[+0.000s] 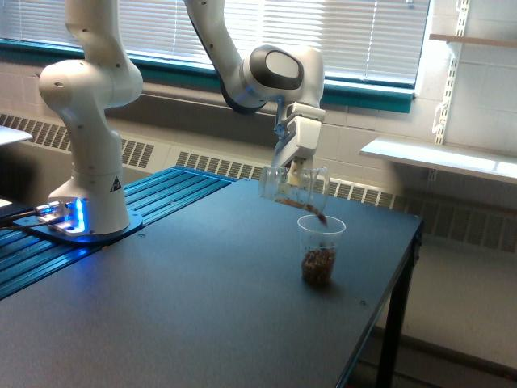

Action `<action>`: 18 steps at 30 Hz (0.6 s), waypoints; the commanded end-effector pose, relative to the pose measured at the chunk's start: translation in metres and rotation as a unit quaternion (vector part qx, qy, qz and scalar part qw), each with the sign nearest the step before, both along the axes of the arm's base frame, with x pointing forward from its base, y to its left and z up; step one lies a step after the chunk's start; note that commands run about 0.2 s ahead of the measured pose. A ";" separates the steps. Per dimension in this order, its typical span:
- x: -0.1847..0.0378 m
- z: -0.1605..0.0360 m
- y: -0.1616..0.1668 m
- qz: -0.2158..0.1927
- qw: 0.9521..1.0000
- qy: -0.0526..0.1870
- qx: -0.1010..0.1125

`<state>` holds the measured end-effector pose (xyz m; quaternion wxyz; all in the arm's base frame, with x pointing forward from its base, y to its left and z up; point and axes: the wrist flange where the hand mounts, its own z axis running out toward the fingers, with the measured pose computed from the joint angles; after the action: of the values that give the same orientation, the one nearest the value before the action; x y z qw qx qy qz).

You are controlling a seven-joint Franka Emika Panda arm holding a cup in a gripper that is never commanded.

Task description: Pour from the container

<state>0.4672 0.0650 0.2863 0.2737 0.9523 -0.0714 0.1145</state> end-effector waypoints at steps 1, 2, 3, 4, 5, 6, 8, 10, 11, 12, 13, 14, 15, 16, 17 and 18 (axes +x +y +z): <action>0.002 -0.001 0.004 0.012 1.000 0.008 -0.006; 0.002 -0.001 0.004 0.012 1.000 0.008 -0.007; 0.002 -0.001 0.004 0.013 1.000 0.009 -0.007; 0.002 -0.002 0.004 0.013 1.000 0.010 -0.006; 0.002 -0.002 0.004 0.013 1.000 0.010 -0.007; 0.002 -0.002 0.005 0.014 1.000 0.010 -0.008; 0.002 -0.003 0.005 0.015 1.000 0.012 -0.007; 0.003 -0.003 0.005 0.015 1.000 0.012 -0.008; 0.003 -0.003 0.005 0.015 1.000 0.012 -0.007; 0.003 -0.004 0.005 0.015 1.000 0.013 -0.007; 0.003 -0.004 0.005 0.015 1.000 0.013 -0.007; 0.003 -0.004 0.005 0.016 1.000 0.013 -0.007; 0.003 -0.004 0.005 0.016 1.000 0.013 -0.007; 0.003 -0.004 0.005 0.016 1.000 0.013 -0.007; 0.003 -0.004 0.006 0.016 1.000 0.014 -0.006; 0.003 -0.004 0.006 0.015 1.000 0.014 -0.006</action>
<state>0.4690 0.0660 0.2817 0.2764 0.9530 -0.0626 0.1070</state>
